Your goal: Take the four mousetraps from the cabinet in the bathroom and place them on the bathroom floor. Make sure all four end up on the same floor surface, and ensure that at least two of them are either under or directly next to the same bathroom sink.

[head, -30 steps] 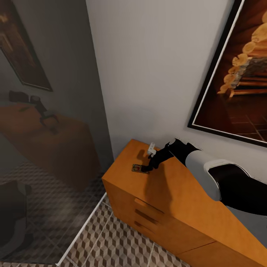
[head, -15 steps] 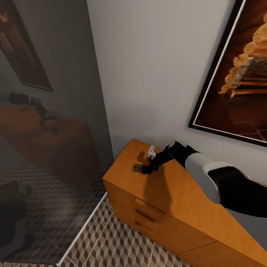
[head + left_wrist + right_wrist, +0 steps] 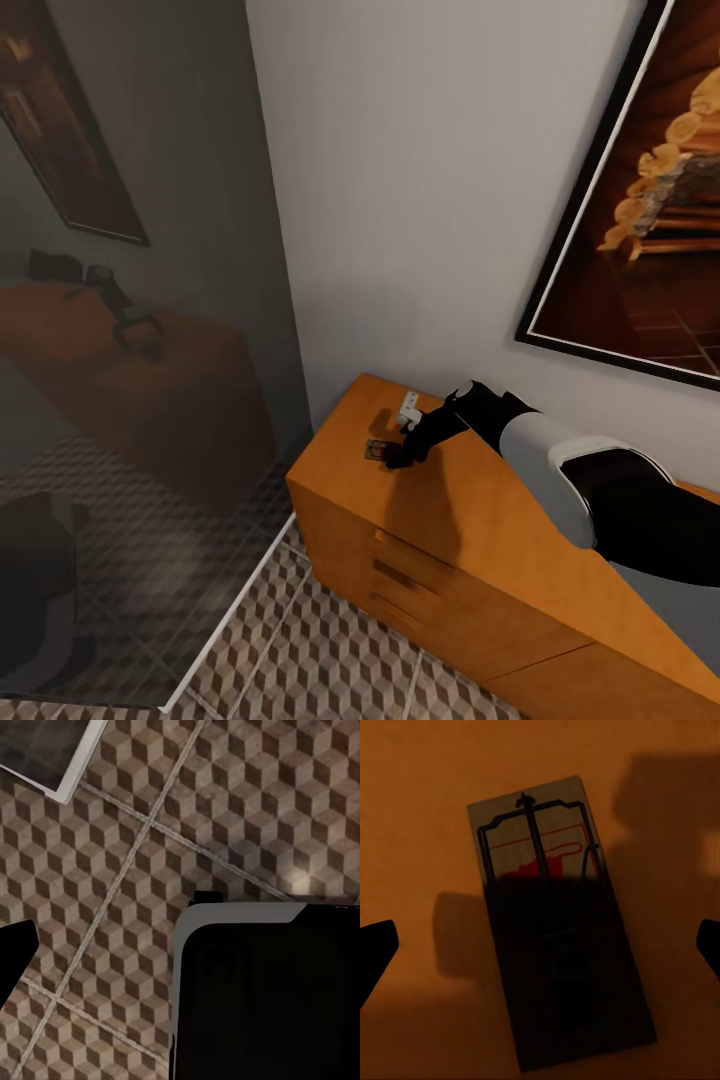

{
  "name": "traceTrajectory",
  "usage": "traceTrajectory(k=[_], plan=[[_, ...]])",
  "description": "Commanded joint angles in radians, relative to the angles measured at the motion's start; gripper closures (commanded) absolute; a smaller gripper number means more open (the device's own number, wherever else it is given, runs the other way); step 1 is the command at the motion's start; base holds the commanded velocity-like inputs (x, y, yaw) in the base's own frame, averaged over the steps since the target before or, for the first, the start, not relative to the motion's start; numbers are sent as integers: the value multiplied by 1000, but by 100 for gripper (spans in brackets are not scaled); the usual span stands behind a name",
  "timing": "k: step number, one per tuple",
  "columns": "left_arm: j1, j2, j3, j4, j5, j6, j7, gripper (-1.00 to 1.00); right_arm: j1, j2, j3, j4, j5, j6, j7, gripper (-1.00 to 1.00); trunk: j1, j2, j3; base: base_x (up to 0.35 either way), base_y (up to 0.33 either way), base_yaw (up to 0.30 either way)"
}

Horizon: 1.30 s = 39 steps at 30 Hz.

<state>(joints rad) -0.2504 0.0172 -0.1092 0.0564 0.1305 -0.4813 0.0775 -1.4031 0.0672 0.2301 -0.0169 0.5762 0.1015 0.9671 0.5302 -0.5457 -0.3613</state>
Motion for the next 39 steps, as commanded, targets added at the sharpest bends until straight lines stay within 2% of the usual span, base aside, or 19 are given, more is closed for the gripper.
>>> traceTrajectory(k=[1,27,39], plan=[[-1,0,-9,4,9,-7,1,-100,0,0,7,-2,-9,10,4,-100,0,-1,-1,-2,3,0],[-2,-1,-9,5,9,-7,0,-100,0,-4,7,-2,-9,10,5,-100,0,-1,-2,0,0,0],[-2,-1,-9,5,9,-7,0,-100,0,-7,7,-2,-9,10,5,-100,0,-1,-10,0,0,0]])
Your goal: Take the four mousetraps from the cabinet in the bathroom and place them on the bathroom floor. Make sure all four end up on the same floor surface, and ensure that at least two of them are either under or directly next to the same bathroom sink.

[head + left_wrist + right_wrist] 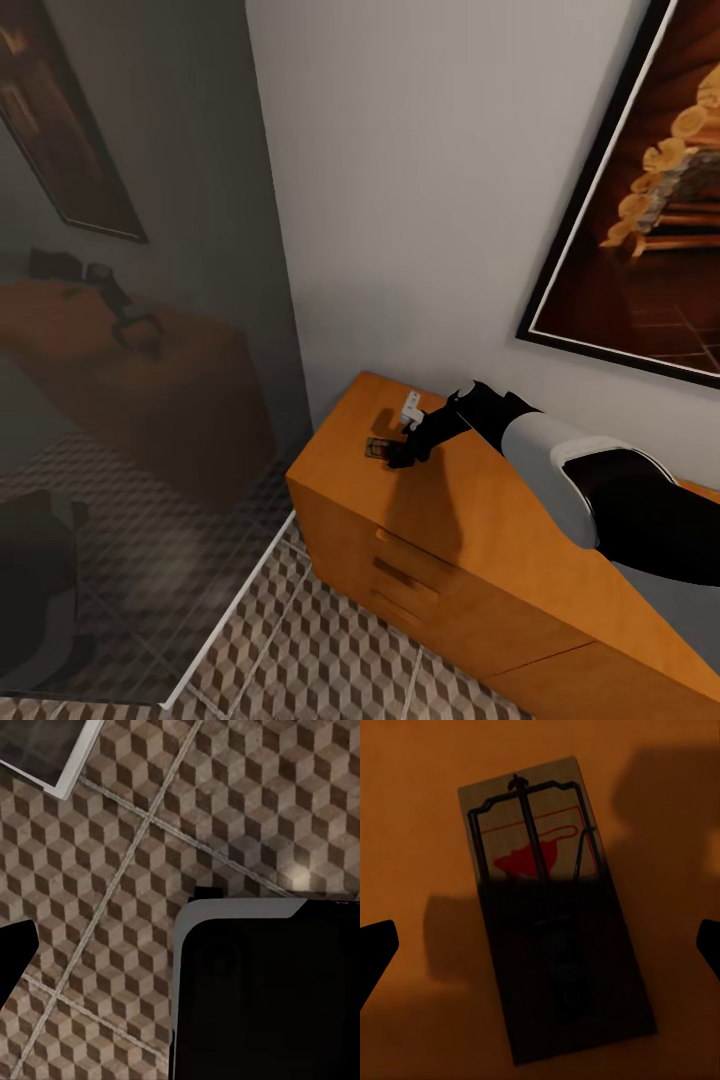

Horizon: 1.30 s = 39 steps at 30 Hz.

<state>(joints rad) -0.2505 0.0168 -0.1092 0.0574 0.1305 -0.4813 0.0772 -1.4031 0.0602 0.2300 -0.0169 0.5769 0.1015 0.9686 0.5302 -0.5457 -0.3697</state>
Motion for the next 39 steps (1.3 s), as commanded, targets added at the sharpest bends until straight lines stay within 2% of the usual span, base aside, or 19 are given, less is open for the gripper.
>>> traceTrajectory(k=[1,39], plan=[[-1,0,-9,4,9,-7,1,-100,0,0,7,-2,-9,10,4,-100,0,-1,-1,0,0,0],[-1,0,-9,4,9,-7,1,-100,13,-14,8,-1,-9,10,-17,-100,0,-1,-2,0,0,0]])
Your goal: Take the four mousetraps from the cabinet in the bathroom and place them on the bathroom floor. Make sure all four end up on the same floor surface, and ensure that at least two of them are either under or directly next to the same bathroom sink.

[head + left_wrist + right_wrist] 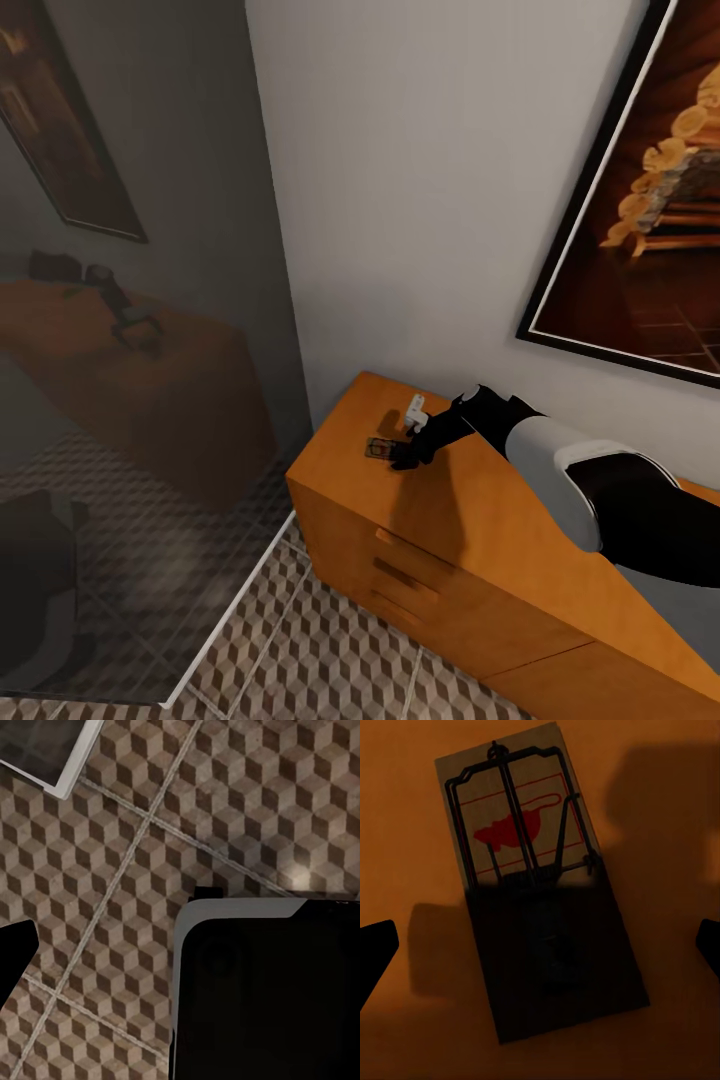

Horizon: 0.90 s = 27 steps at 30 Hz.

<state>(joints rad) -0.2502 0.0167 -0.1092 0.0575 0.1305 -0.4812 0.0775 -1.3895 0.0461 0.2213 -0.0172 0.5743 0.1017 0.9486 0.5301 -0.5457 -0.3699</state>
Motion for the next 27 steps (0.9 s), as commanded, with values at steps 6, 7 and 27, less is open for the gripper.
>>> traceTrajectory(k=[6,7,27], plan=[[-1,0,-9,4,9,-7,1,-100,0,0,17,-1,-6,10,4,-100,0,-1,-1,0,0,0],[-1,0,-9,4,9,-7,1,-100,0,0,17,-1,-6,10,4,-100,0,-1,-1,0,0,0],[-2,-1,-9,4,9,-7,0,-100,0,0,17,0,-6,10,4,-100,0,-1,-6,0,0,0]])
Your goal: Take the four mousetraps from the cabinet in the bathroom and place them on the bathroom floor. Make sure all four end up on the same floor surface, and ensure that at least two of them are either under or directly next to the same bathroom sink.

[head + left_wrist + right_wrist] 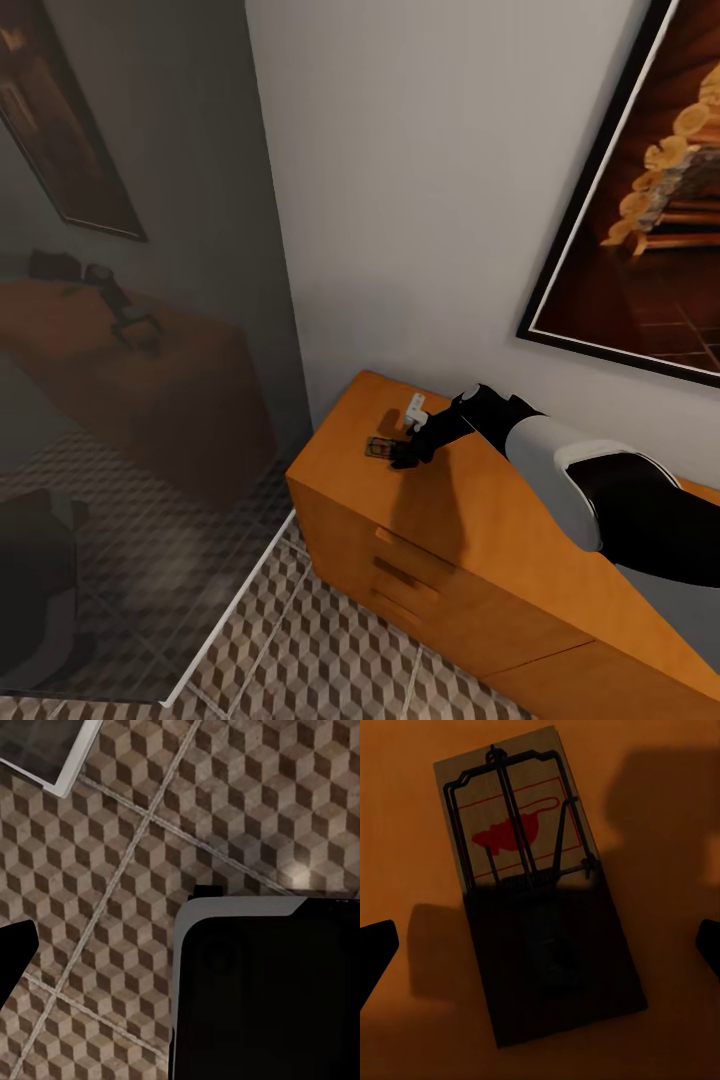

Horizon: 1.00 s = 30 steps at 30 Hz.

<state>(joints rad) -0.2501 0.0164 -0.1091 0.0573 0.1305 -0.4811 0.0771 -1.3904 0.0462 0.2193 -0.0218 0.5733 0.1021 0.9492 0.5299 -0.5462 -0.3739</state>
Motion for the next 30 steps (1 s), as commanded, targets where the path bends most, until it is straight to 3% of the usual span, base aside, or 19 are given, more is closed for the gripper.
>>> traceTrajectory(k=[1,21,22,30], plan=[[-2,0,-9,4,9,-7,1,-100,1,0,18,4,-5,10,3,-100,1,-1,-2,0,0,0],[-1,0,-9,4,9,-7,1,-100,5,0,18,5,-6,10,3,-100,1,-1,-2,0,0,0],[-2,0,-9,4,9,-7,1,-100,7,0,18,5,-6,10,3,100,1,-1,-2,0,0,0],[-2,0,-9,4,9,-7,1,-100,10,0,18,4,-5,10,3,100,1,-1,-2,0,0,0]])
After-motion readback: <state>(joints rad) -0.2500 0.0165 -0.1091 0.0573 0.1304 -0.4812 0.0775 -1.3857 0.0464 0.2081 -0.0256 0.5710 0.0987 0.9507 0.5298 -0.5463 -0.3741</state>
